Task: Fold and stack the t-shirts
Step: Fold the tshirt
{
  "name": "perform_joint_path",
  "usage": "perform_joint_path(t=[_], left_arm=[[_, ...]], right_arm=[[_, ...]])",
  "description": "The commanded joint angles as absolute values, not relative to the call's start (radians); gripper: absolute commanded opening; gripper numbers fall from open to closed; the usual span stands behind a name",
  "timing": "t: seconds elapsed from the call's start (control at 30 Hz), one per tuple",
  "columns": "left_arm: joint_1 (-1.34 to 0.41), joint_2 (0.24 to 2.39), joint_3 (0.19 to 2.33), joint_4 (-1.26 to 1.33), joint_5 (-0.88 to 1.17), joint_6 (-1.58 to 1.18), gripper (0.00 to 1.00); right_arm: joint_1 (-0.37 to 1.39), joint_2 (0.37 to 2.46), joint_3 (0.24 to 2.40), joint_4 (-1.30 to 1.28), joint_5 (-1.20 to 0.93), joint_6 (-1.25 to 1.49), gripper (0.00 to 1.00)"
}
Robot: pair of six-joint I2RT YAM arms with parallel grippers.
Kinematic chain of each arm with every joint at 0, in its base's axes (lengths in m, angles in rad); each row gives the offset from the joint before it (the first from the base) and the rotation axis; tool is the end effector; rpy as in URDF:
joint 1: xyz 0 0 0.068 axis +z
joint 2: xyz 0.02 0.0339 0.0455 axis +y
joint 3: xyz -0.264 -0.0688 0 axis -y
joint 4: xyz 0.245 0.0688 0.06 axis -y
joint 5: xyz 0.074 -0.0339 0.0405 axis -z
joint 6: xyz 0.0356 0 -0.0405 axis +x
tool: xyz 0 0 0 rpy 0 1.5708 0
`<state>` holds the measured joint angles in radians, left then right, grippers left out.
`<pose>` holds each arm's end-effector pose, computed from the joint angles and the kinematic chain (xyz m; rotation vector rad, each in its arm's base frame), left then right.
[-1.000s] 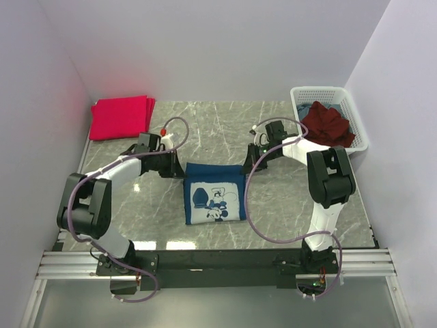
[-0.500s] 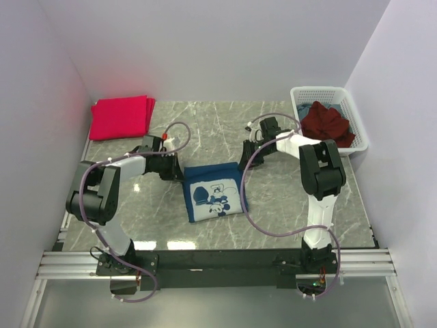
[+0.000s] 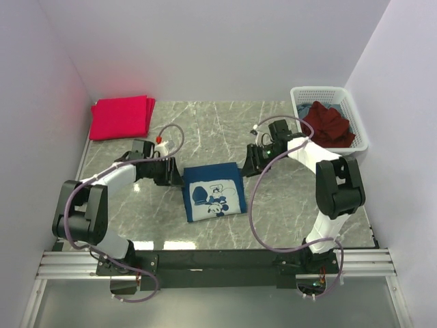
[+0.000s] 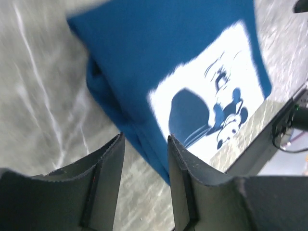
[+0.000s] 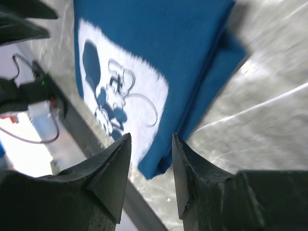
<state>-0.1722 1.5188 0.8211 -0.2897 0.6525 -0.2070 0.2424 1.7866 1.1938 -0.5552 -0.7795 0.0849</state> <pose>0.2809 -0.0708 0.1804 0.2124 2.5270 -0.9811 0.3376 0.1093 0.1937 -0.4374 2.6000 1.1562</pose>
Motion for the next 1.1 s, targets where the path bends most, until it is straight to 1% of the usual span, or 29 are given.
perform_joint_path(t=[0.0, 0.23, 0.3, 0.33, 0.4, 0.43, 0.5, 0.53, 0.57, 0.6, 0.73, 0.87, 0.9, 0.93, 0.97, 1.0, 1.03, 1.07], left_arm=[[-0.176, 1.523, 0.769, -0.299, 0.706, -0.227, 0.46], [-0.193, 1.627, 0.781, -0.285, 0.738, -0.238, 0.44], [-0.196, 1.658, 0.792, -0.269, 0.758, -0.238, 0.41], [-0.196, 1.666, 0.792, -0.258, 0.762, -0.239, 0.41], [-0.196, 1.699, 0.795, -0.226, 0.776, -0.245, 0.32], [-0.196, 1.713, 0.807, -0.219, 0.787, -0.247, 0.25], [-0.195, 1.742, 0.824, -0.198, 0.811, -0.255, 0.13], [-0.193, 1.749, 0.845, -0.190, 0.816, -0.256, 0.05], [-0.192, 1.756, 0.868, -0.178, 0.804, -0.253, 0.01], [-0.189, 1.759, 0.868, -0.176, 0.796, -0.250, 0.01], [-0.153, 1.802, 0.952, -0.195, 0.759, -0.216, 0.01], [-0.123, 1.815, 0.985, -0.221, 0.752, -0.192, 0.01], [-0.120, 1.804, 0.983, -0.230, 0.764, -0.187, 0.01], [-0.114, 1.789, 0.974, -0.254, 0.809, -0.178, 0.15], [-0.109, 1.740, 0.965, -0.264, 0.827, -0.155, 0.26], [-0.103, 1.706, 0.951, -0.267, 0.839, -0.149, 0.34], [-0.089, 1.665, 0.915, -0.264, 0.857, -0.141, 0.42], [-0.089, 1.585, 0.898, -0.259, 0.892, -0.121, 0.45]], right_arm=[[0.273, 1.776, 1.134, -0.630, -0.854, 0.040, 0.47], [0.310, 1.870, 1.091, -0.635, -0.882, 0.009, 0.47], [0.310, 1.893, 1.101, -0.629, -0.887, 0.009, 0.45], [0.311, 1.901, 1.106, -0.624, -0.894, 0.008, 0.42], [0.311, 1.926, 1.123, -0.612, -0.900, 0.014, 0.36], [0.310, 1.936, 1.130, -0.608, -0.897, 0.021, 0.26], [0.308, 1.965, 1.158, -0.594, -0.881, 0.021, 0.15], [0.307, 1.973, 1.167, -0.586, -0.868, 0.031, 0.04], [0.301, 1.985, 1.184, -0.569, -0.861, 0.044, 0.00], [0.298, 1.991, 1.193, -0.562, -0.856, 0.044, 0.00], [0.285, 2.008, 1.245, -0.531, -0.812, 0.075, 0.00], [0.281, 1.987, 1.288, -0.525, -0.782, 0.083, 0.00], [0.281, 1.977, 1.293, -0.549, -0.781, 0.065, 0.05], [0.278, 1.967, 1.301, -0.567, -0.781, 0.052, 0.20], [0.276, 1.927, 1.307, -0.601, -0.784, 0.040, 0.27], [0.270, 1.899, 1.305, -0.612, -0.791, 0.019, 0.34], [0.268, 1.863, 1.296, -0.614, -0.798, 0.009, 0.43], [0.268, 1.786, 1.269, -0.606, -0.807, 0.009, 0.46]])
